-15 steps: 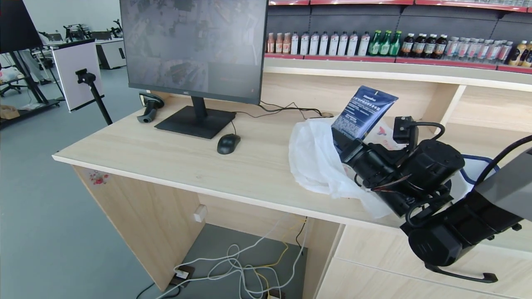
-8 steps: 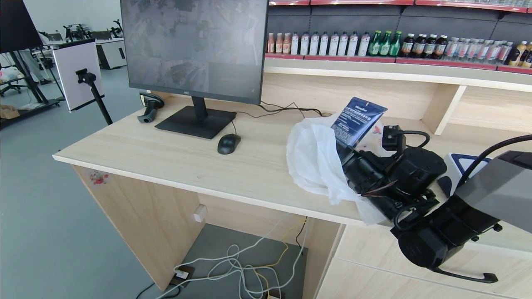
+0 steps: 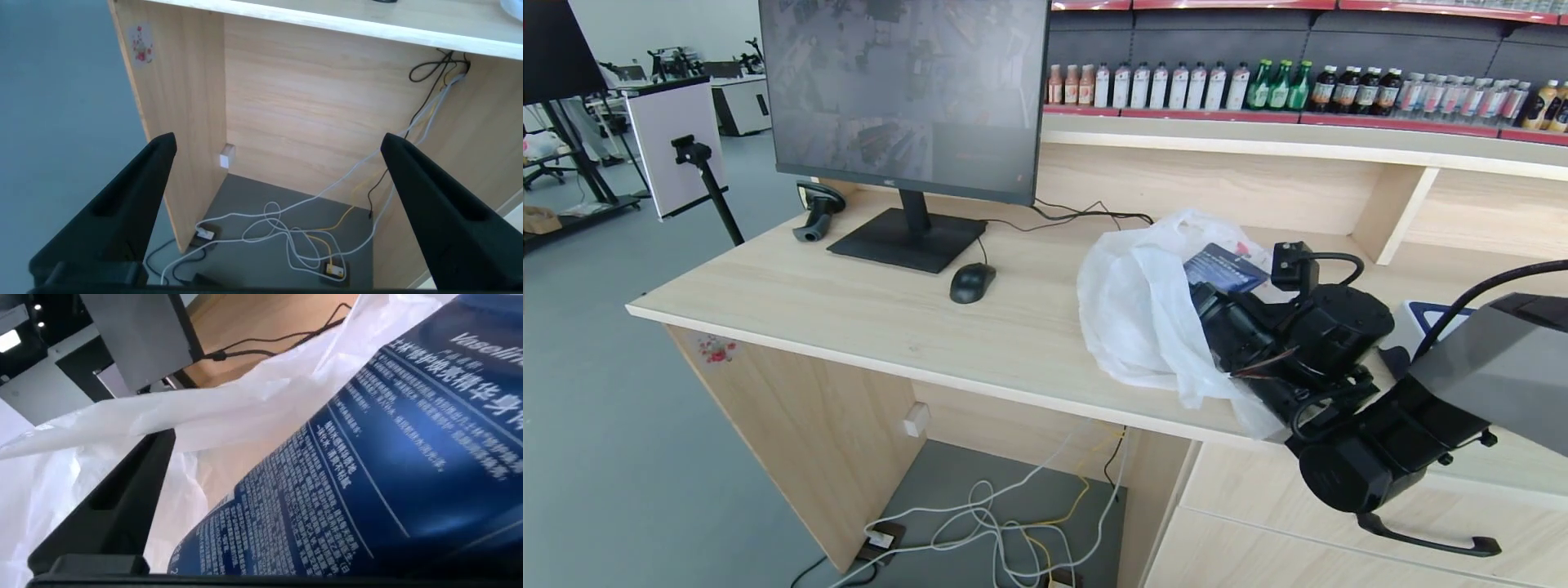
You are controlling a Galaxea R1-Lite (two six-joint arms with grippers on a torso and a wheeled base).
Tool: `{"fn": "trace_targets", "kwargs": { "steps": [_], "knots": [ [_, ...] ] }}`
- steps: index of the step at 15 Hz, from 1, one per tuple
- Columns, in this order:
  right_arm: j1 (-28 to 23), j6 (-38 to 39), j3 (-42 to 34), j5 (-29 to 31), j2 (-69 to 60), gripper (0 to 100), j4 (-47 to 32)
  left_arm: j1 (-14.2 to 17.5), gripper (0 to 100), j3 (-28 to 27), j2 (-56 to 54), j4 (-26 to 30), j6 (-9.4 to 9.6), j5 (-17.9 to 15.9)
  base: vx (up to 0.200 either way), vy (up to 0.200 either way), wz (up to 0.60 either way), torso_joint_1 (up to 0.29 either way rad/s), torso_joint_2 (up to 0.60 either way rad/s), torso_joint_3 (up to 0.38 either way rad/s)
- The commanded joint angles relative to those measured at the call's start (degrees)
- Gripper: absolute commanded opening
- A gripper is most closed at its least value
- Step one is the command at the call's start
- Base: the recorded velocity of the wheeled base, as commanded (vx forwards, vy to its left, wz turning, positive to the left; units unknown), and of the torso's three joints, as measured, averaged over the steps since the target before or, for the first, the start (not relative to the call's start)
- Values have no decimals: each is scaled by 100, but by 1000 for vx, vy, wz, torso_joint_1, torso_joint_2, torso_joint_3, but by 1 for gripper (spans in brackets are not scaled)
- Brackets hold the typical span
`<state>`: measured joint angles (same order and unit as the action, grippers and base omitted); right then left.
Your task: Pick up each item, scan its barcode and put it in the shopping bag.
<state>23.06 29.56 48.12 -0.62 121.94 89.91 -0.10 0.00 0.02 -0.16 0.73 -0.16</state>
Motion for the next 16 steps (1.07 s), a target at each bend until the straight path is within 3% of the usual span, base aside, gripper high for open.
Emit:
{"fn": "trace_targets", "kwargs": {
  "steps": [1,6,13,16],
  "knots": [
    [-232,-319,708,-78,23,100,9,1,100,0,-2,-2,-3,-2,0,0,0,0,0,0],
    [-540,-504,954,-140,251,100,9,1,100,0,-2,-2,-3,-2,0,0,0,0,0,0],
    [-1357,-1726,1200,-210,-338,100,9,1,100,0,-2,16,-12,-2,0,0,0,0,0,0],
    [-821,-2534,919,-201,-1067,100,9,1,100,0,-2,16,-20,-2,0,0,0,0,0,0]
  ]
}}
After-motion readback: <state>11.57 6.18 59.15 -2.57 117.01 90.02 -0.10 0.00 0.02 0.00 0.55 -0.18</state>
